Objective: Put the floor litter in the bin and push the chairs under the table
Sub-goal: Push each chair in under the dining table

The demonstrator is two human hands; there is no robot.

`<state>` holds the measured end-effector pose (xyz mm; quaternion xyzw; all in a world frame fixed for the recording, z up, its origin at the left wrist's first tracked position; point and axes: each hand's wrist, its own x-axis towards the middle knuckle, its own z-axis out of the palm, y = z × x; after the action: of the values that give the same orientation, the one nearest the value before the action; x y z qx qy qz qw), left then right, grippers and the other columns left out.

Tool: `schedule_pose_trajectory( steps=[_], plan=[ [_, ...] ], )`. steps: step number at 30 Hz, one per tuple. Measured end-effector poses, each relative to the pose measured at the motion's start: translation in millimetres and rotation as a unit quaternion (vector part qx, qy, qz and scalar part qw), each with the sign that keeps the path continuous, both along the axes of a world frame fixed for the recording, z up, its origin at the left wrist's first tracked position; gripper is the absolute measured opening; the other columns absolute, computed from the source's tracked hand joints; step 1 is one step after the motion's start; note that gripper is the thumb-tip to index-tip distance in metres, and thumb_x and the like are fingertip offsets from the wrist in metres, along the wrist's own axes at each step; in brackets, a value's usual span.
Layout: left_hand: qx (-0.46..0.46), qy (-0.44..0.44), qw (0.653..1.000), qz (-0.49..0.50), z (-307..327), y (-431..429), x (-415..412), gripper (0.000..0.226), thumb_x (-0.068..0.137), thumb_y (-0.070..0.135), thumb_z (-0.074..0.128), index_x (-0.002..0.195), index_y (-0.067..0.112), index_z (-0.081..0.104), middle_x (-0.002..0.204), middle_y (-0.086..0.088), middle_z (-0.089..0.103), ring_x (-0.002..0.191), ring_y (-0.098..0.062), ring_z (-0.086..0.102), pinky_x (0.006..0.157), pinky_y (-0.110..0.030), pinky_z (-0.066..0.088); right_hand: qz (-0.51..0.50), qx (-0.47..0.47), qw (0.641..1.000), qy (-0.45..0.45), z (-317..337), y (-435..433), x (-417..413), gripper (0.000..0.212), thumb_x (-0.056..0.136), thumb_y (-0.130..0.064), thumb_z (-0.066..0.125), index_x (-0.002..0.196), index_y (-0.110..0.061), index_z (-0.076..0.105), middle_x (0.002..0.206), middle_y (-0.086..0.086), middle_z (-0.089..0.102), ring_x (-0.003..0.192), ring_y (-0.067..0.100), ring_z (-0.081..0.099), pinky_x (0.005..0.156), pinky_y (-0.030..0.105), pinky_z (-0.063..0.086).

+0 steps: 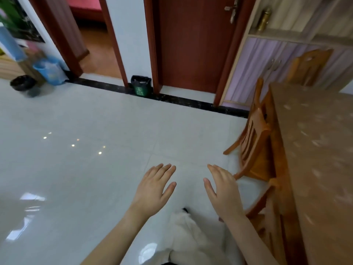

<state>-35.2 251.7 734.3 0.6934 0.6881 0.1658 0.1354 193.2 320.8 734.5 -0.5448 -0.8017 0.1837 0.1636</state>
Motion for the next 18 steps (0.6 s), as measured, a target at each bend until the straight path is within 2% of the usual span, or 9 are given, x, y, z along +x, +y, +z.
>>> schedule_pose_trajectory(
  steps=[5, 7, 10, 15, 18],
  plan=[
    [0.025, 0.003, 1.000, 0.000, 30.7, 131.8, -17.7, 0.055, 0.097, 0.049, 0.026, 0.143, 0.021, 0.042, 0.144, 0.003, 0.047, 0.137, -0.022, 0.036, 0.115, -0.035, 0.023, -0.009, 0.008, 1.000, 0.000, 21.5, 126.8, -15.0, 0.052, 0.099, -0.045, 0.037, 0.143, -0.019, 0.048, 0.144, 0.001, 0.052, 0.136, 0.020, 0.042, 0.114, 0.041, 0.035],
    [0.033, 0.000, 0.999, -0.001, 42.8, 181.3, -24.4, 0.054, 0.098, 0.048, 0.028, 0.142, 0.021, 0.043, 0.144, 0.003, 0.047, 0.136, -0.022, 0.037, 0.114, -0.038, 0.026, -0.015, 0.014, 1.000, -0.005, 29.5, 172.2, -20.9, 0.054, 0.099, -0.048, 0.036, 0.143, -0.020, 0.048, 0.145, 0.000, 0.051, 0.136, 0.019, 0.043, 0.116, 0.033, 0.029],
    [0.032, 0.001, 0.999, -0.013, 47.3, 242.3, -30.5, 0.053, 0.098, 0.046, 0.030, 0.141, 0.020, 0.044, 0.142, 0.001, 0.049, 0.135, -0.024, 0.038, 0.113, -0.041, 0.029, -0.029, 0.010, 0.999, -0.024, 31.1, 225.7, -24.9, 0.052, 0.099, -0.049, 0.038, 0.145, -0.025, 0.044, 0.149, -0.003, 0.046, 0.138, 0.017, 0.040, 0.111, 0.025, 0.018],
    [0.000, 0.001, 0.999, -0.043, 21.6, 334.1, -38.8, 0.055, 0.097, 0.048, 0.026, 0.143, 0.022, 0.041, 0.145, 0.003, 0.046, 0.138, -0.021, 0.034, 0.115, -0.038, 0.024, -0.047, -0.021, 0.998, -0.045, 11.3, 304.6, -35.7, 0.051, 0.099, -0.049, 0.039, 0.146, -0.027, 0.042, 0.151, -0.003, 0.044, 0.138, 0.017, 0.038, 0.109, 0.025, 0.014],
    [-0.010, 0.005, 0.998, -0.068, 4.4, 398.1, -46.6, 0.055, 0.098, 0.049, 0.025, 0.144, 0.023, 0.040, 0.147, 0.004, 0.043, 0.140, -0.020, 0.032, 0.117, -0.036, 0.020, -0.066, -0.026, 0.996, -0.046, -2.0, 362.1, -45.3, 0.050, 0.099, -0.045, 0.044, 0.144, -0.023, 0.047, 0.148, 0.002, 0.048, 0.136, 0.021, 0.043, 0.109, 0.028, 0.022]
  ],
)
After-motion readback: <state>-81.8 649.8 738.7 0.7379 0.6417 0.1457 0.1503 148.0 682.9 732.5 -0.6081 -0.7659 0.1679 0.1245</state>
